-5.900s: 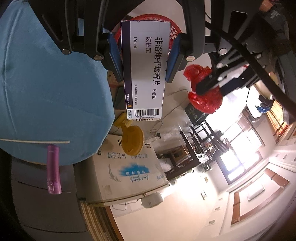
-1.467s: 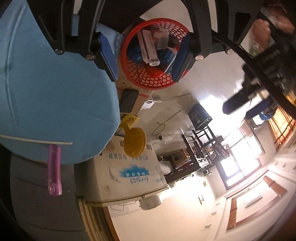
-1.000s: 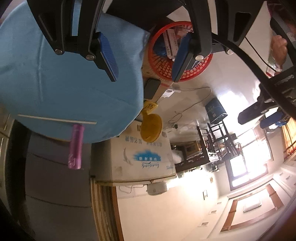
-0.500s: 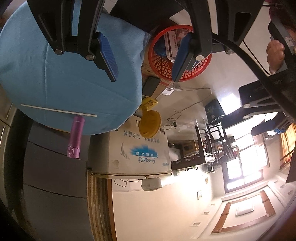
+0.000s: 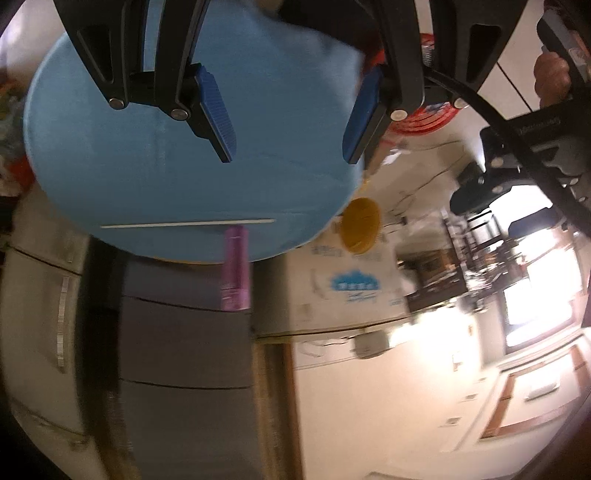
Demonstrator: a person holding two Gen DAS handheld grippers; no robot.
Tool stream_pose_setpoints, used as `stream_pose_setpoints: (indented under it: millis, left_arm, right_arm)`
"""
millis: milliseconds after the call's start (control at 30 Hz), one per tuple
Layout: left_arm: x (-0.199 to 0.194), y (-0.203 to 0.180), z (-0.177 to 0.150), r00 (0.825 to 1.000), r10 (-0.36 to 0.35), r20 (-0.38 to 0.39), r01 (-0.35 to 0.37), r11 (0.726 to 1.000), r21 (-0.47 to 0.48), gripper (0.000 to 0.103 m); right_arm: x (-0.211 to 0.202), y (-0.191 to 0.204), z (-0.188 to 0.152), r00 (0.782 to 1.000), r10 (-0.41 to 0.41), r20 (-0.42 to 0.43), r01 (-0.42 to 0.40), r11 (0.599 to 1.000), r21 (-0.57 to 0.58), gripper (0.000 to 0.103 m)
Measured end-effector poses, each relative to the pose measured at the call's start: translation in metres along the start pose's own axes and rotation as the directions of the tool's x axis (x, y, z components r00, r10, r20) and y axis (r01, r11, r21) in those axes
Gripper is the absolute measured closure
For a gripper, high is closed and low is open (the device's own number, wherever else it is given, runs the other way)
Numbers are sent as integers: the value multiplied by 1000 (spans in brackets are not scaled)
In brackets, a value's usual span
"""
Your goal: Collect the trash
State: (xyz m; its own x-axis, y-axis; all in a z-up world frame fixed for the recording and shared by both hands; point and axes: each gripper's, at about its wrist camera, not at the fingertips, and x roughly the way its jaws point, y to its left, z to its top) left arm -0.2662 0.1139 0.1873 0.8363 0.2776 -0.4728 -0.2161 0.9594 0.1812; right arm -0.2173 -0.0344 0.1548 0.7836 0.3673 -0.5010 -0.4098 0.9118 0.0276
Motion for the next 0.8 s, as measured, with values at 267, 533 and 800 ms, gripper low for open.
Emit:
stream_pose_setpoints:
  millis: [267, 533, 800]
  left_arm:
    - [20, -65, 28, 990, -139, -28, 140, 989, 51, 7]
    - [37, -121, 54, 976, -213, -43, 216, 973, 82, 7]
    - [53, -163, 70, 967, -244, -72, 251, 962, 110, 7]
  right_arm:
    - [-22, -63, 14, 985, -165, 39, 164, 986, 32, 38]
    - [-27, -113, 20, 972, -235, 13, 234, 969, 74, 33]
    - [-19, -164, 19, 958, -286, -17, 285, 946, 154, 33]
